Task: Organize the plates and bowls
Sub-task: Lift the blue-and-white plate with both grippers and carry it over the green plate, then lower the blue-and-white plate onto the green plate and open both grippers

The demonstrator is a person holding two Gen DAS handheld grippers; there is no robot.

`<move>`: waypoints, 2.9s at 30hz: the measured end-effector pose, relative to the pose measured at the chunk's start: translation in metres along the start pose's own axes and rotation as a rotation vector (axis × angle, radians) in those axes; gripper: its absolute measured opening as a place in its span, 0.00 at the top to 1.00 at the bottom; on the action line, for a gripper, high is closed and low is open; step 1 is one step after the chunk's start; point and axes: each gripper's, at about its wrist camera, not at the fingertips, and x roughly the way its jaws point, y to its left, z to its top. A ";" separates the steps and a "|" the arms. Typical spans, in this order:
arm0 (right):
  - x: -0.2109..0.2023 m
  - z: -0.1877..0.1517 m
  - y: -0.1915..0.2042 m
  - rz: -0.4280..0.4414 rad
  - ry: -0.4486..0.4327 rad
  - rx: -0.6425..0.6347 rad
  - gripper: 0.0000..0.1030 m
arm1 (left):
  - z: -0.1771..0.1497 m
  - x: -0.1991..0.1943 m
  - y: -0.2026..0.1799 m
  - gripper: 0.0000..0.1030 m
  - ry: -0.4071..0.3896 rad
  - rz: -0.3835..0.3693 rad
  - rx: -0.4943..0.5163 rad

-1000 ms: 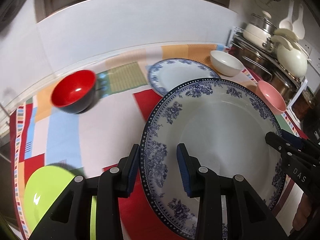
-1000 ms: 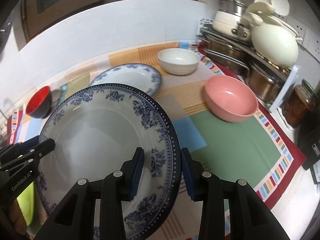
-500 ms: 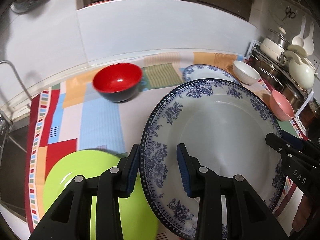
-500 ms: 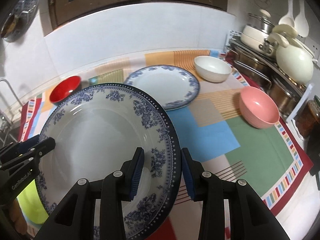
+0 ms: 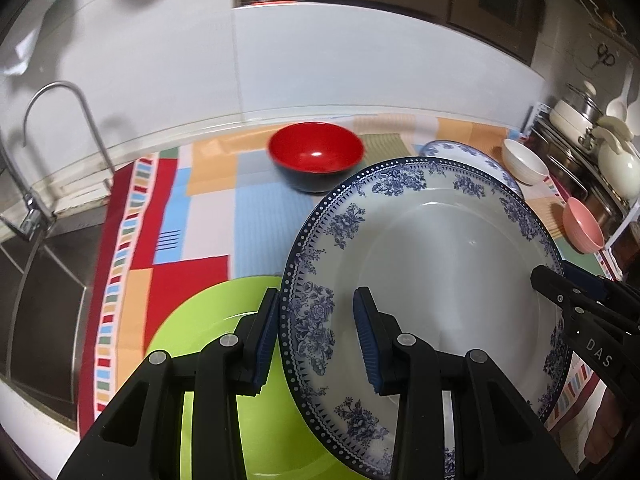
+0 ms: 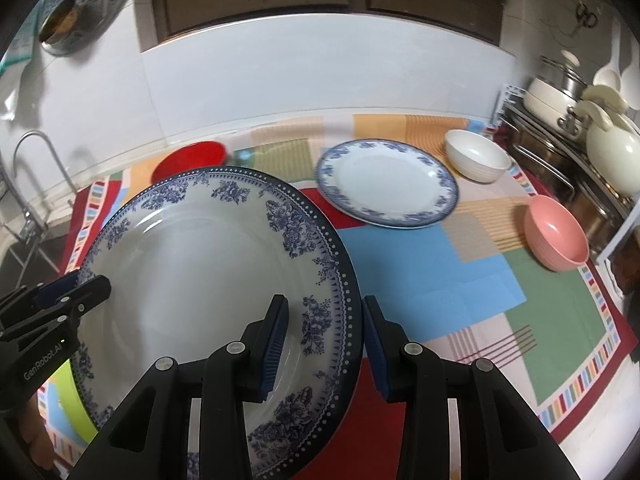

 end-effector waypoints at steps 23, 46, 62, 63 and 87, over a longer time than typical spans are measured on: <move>0.018 -0.016 0.097 0.122 0.061 -0.121 0.63 | -0.042 -0.009 0.095 0.64 0.068 0.121 -0.125; 0.065 -0.039 0.135 0.159 0.202 -0.188 0.63 | -0.075 0.027 0.126 0.64 0.196 0.144 -0.201; 0.072 -0.042 0.137 0.161 0.228 -0.206 0.58 | -0.075 0.031 0.126 0.49 0.215 0.131 -0.218; 0.071 -0.042 0.136 0.164 0.229 -0.206 0.56 | -0.075 0.030 0.125 0.46 0.212 0.134 -0.218; 0.036 -0.015 0.080 0.170 0.121 -0.154 0.37 | -0.035 -0.006 0.055 0.19 0.062 0.104 -0.135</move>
